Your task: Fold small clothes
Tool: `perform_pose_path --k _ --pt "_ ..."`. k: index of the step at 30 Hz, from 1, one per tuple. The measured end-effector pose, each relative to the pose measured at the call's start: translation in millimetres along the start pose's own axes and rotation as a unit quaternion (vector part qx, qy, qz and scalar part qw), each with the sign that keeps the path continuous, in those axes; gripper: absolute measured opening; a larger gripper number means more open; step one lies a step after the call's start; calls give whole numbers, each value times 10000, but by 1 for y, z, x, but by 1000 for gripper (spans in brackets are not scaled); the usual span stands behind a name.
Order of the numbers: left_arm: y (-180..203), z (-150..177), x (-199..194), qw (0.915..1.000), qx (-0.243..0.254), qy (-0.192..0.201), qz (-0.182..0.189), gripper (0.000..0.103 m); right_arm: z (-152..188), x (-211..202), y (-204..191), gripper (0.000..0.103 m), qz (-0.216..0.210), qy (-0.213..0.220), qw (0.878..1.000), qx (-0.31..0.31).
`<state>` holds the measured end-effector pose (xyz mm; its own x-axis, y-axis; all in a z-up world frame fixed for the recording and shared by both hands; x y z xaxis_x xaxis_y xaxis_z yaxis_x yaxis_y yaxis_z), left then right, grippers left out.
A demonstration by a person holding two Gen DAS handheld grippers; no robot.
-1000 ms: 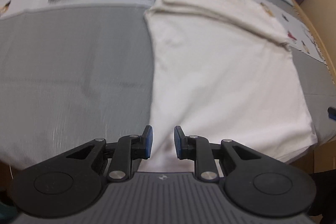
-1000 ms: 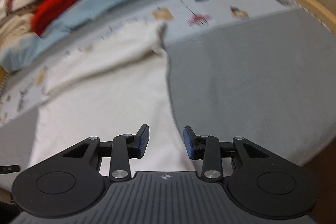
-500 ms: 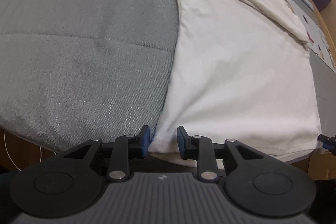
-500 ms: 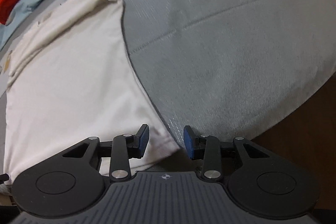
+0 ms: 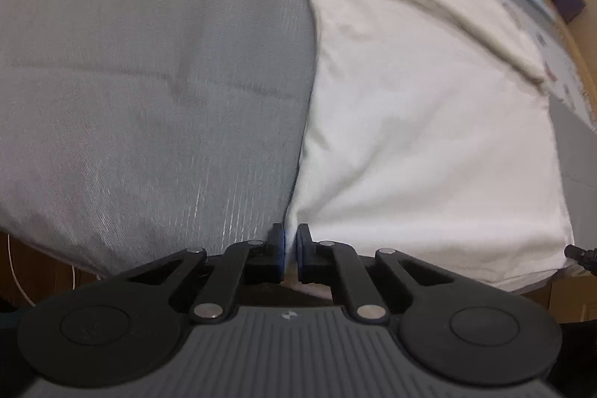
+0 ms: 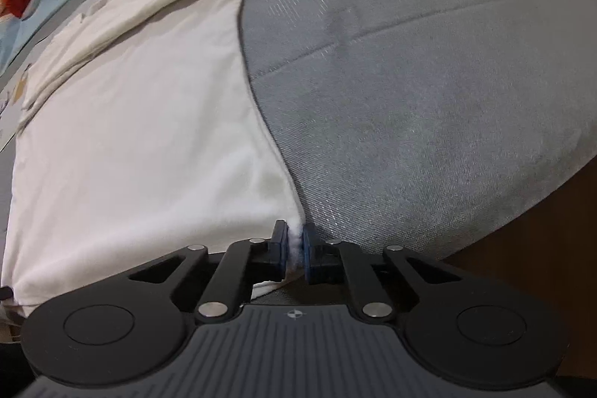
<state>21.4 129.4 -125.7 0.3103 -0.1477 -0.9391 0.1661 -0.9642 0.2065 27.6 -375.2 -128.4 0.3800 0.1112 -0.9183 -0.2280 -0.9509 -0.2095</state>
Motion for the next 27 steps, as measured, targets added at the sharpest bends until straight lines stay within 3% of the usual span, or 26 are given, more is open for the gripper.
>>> perform_pose_path --k 3,6,11,27 --pt "4 4 -12 9998 91 156 64 6 -3 -14 5 6 -7 261 9994 218" --pt "4 7 -5 9999 129 -53 -81 7 -3 -9 12 6 122 159 9990 398" --pt "3 7 6 9993 86 -269 -239 16 1 1 3 12 321 1 9994 144" --pt "7 7 14 9986 211 -340 -336 17 -3 12 -4 16 514 -118 9985 -143"
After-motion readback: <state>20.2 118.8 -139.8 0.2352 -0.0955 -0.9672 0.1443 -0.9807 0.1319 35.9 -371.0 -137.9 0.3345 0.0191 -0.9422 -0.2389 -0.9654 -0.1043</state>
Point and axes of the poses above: each gripper's, at about its wrist camera, not at the fingertips, and x roughly the way its jaws point, y to its right, z to its underside, the point moved 3 cm from there along x, roughly the way its jaws point
